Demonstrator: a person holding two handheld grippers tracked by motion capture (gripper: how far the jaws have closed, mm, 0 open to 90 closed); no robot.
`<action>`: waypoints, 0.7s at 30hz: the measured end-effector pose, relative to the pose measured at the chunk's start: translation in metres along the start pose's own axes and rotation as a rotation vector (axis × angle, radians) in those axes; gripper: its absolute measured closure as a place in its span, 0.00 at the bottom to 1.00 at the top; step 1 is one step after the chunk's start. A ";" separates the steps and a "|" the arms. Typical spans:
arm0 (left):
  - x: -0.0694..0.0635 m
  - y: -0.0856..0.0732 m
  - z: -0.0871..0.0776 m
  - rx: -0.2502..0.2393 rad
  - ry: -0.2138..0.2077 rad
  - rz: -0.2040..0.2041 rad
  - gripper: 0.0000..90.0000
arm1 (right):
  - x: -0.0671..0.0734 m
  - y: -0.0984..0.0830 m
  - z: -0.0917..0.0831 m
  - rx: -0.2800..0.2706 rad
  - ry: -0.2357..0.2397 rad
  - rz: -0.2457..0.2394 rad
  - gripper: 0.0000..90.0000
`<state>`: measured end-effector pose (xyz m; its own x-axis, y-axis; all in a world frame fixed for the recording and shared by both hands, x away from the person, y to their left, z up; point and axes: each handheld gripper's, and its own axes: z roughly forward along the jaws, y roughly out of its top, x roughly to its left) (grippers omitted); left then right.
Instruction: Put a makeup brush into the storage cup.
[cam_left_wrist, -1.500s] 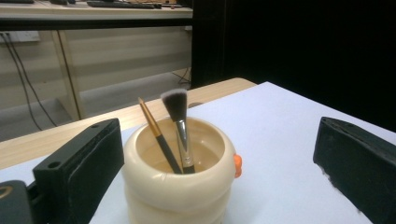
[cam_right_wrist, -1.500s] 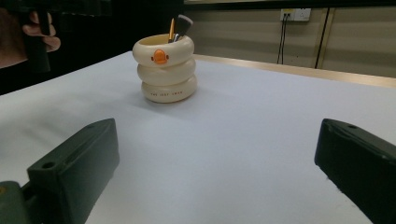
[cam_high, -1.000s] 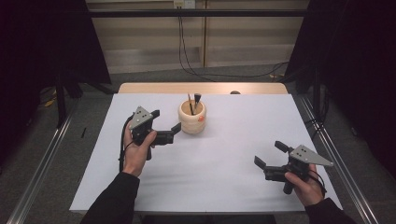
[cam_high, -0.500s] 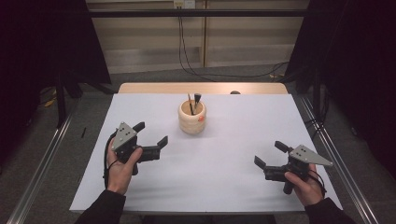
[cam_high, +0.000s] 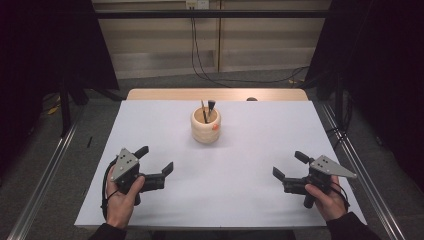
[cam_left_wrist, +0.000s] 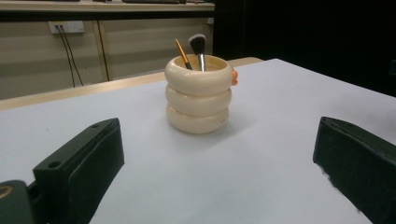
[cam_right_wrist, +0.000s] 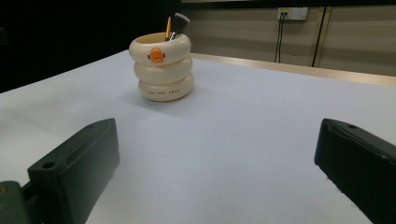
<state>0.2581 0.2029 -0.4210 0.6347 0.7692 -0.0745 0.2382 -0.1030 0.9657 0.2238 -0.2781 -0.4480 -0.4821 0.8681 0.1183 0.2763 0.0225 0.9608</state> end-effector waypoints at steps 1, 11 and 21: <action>0.000 -0.001 -0.002 0.004 -0.004 0.002 0.02 | 0.000 0.000 0.000 0.005 0.004 -0.014 0.00; -0.008 -0.021 -0.021 0.035 0.010 -0.021 0.02 | -0.001 -0.001 -0.001 0.000 0.006 -0.006 0.00; -0.007 -0.025 -0.032 -0.007 0.031 -0.046 0.02 | 0.000 0.000 -0.003 -0.002 0.002 -0.007 0.00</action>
<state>0.2239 0.2204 -0.4367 0.6000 0.7922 -0.1111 0.2617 -0.0631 0.9631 0.2210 -0.2800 -0.4477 -0.4856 0.8670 0.1122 0.2716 0.0276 0.9620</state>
